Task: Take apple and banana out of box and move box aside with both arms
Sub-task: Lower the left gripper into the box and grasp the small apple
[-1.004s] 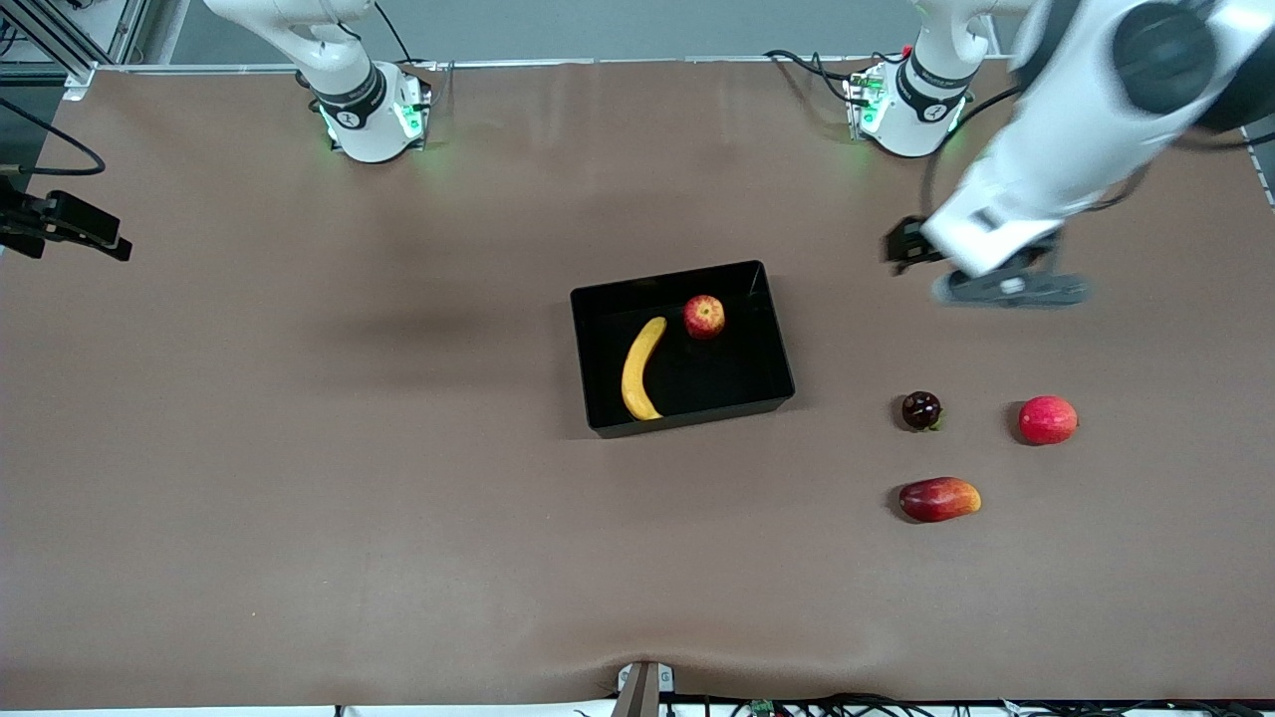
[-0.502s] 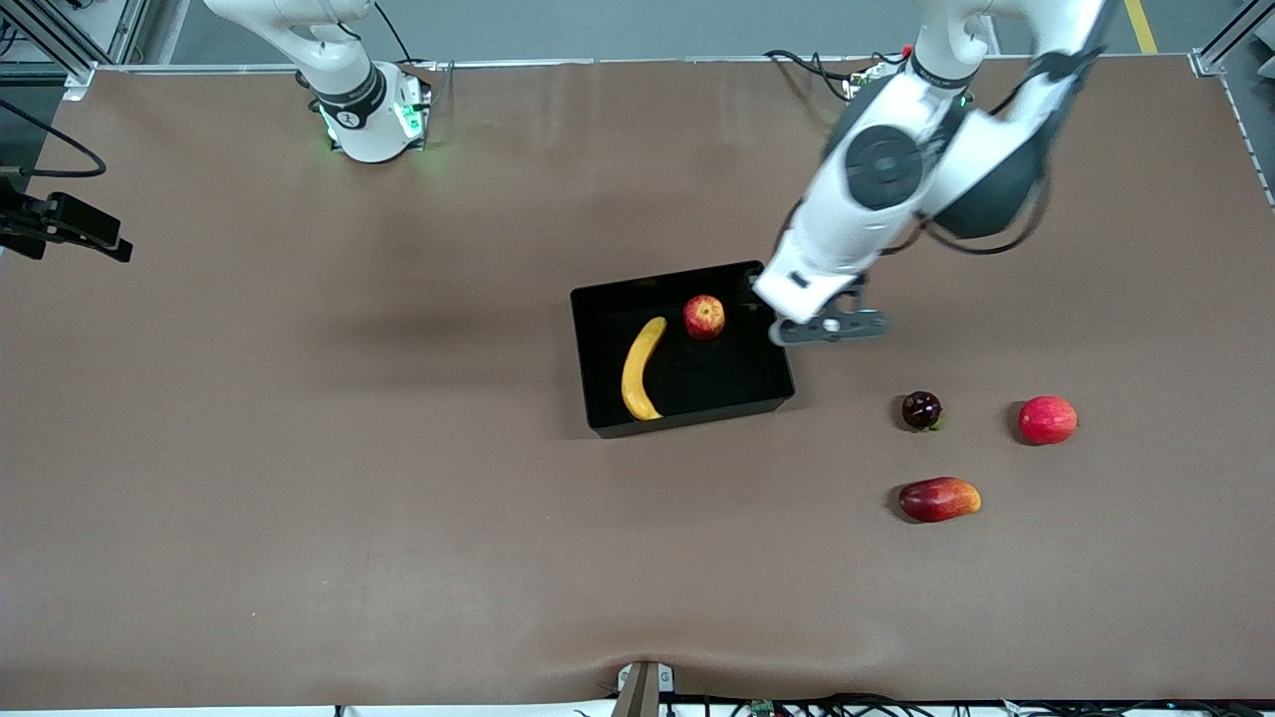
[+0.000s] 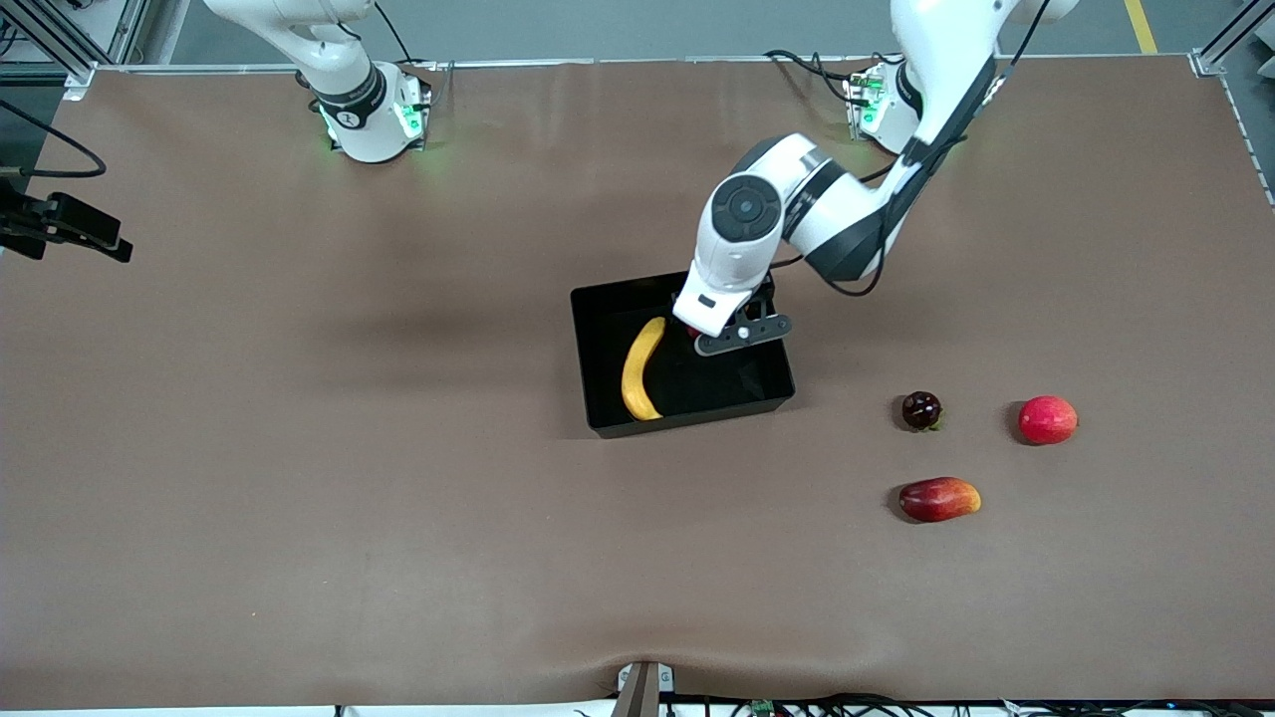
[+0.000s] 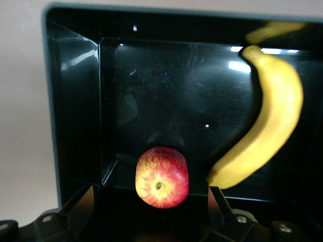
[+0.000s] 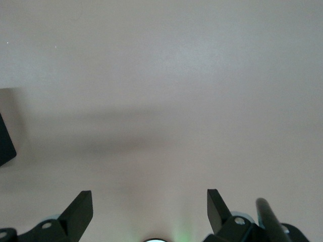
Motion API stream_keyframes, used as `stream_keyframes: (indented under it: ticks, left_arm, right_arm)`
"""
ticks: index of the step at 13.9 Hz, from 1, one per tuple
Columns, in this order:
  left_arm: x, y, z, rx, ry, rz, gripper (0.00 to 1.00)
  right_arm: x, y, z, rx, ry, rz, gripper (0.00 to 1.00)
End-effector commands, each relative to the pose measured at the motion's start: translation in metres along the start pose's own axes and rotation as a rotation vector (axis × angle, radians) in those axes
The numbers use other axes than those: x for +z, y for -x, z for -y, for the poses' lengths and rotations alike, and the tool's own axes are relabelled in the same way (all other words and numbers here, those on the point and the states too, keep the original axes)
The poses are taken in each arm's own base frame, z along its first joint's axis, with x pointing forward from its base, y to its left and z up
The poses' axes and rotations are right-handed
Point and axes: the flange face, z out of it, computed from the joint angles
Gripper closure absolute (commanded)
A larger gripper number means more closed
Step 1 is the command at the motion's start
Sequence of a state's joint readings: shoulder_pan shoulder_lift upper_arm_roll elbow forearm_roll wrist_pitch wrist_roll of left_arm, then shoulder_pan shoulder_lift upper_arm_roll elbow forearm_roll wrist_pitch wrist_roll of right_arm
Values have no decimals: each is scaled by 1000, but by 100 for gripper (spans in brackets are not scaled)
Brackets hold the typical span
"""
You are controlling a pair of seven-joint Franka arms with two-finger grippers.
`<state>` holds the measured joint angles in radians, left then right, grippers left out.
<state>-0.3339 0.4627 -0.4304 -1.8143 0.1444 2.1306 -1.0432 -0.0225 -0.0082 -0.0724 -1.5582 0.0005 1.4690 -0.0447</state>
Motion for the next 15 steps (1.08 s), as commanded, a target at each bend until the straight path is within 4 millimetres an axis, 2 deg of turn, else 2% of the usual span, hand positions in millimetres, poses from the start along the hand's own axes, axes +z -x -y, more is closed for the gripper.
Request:
stream_keyframes:
  ticks: [1,3,7,10,11,12,13,14,15]
  left_arm:
    - [17,3,-4,5,-13,-11,0]
    - [37,14,-7,21,0,-6,0]
    - [74,27,-1,5,42,-6,0]
    - [87,28,-2,6,39,8,0]
    - [88,28,-2,6,39,9,5]
    - [87,28,-3,10,39,5,31]
    - [88,29,-3,12,39,5,50]
    - [85,28,-4,16,41,1,76]
    - [75,27,-5,20,46,-10,100]
  right_arm:
    - [-2,1,-5,4,1,3,0]
    - [0,0,-6,5,1,6,0]
    - [1,0,-5,4,1,8,0]
    - [1,0,-5,4,1,9,0]
    - [1,0,-8,8,1,8,0]
    - [2,0,-13,19,0,11,0]
    - [4,-1,-14,21,0,14,0]
    - [4,-2,-11,14,0,14,0]
    - [4,-2,-10,13,0,14,0]
